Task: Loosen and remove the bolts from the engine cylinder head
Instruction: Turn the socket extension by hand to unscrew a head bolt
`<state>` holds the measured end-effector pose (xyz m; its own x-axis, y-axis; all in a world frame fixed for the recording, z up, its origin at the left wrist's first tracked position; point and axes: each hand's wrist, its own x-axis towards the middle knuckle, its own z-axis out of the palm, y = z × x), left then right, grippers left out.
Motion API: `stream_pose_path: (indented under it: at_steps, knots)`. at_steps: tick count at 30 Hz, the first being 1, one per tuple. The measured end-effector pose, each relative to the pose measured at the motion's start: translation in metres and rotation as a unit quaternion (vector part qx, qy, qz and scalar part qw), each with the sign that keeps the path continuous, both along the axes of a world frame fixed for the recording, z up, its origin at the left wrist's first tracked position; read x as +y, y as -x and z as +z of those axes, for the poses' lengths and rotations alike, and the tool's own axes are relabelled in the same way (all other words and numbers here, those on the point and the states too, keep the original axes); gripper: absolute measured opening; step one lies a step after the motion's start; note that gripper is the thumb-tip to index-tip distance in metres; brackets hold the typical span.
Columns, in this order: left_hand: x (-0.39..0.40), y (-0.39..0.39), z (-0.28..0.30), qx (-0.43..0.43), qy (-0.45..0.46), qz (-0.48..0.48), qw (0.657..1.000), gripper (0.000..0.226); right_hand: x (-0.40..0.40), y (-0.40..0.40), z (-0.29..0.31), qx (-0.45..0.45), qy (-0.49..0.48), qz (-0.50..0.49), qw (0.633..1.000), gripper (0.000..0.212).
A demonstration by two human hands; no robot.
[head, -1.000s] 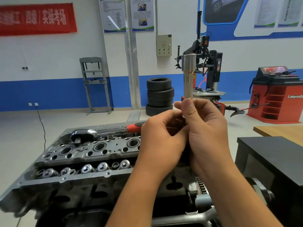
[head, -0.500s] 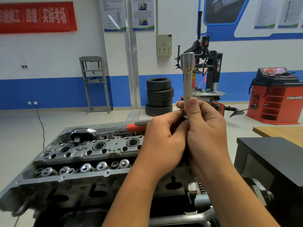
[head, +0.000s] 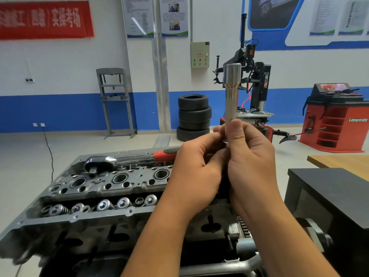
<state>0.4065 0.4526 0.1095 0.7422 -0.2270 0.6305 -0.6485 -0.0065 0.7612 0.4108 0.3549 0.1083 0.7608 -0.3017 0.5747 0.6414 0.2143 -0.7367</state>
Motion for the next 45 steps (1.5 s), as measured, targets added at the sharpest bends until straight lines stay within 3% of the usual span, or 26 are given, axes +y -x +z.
stream_pose_path:
  at_steps: [5,12,16,21,27,35,40,45]
  knots:
    - [-0.0011,-0.0008,-0.0002,0.013,0.024,0.027,0.999,0.026,-0.0018,0.0020,0.0019,0.000,-0.037,0.020,0.999,0.023]
    - [0.0008,-0.0002,0.0004,0.008,-0.033,0.002,0.999,0.031,-0.0027,-0.0001,-0.0003,0.000,-0.008,0.015,1.000,0.029]
    - [-0.0008,0.0017,0.0020,0.010,-0.018,0.004,1.000,0.041,0.0000,-0.0005,0.0011,0.011,-0.023,0.019,0.999,0.040]
    - [-0.0030,-0.0027,-0.0033,0.005,0.001,0.052,0.999,0.024,-0.0030,0.0012,0.0019,0.010,-0.071,0.061,0.996,0.032]
    - [-0.0022,0.0029,0.0007,-0.025,-0.072,0.022,0.997,0.031,-0.0040,0.0018,0.0006,-0.019,-0.038,0.009,0.999,0.036]
    - [-0.0051,-0.0015,-0.0037,0.001,-0.004,0.096,0.995,0.017,-0.0027,0.0025,0.0009,-0.008,-0.049,0.017,0.999,0.036]
    - [-0.0015,0.0028,0.0003,-0.017,-0.033,0.008,0.999,0.029,-0.0017,-0.0006,-0.0003,-0.004,0.000,-0.058,0.998,0.030]
    - [-0.0053,-0.0004,-0.0024,-0.007,-0.001,0.049,0.999,0.025,-0.0025,0.0009,0.0021,0.014,-0.047,-0.016,0.999,0.032]
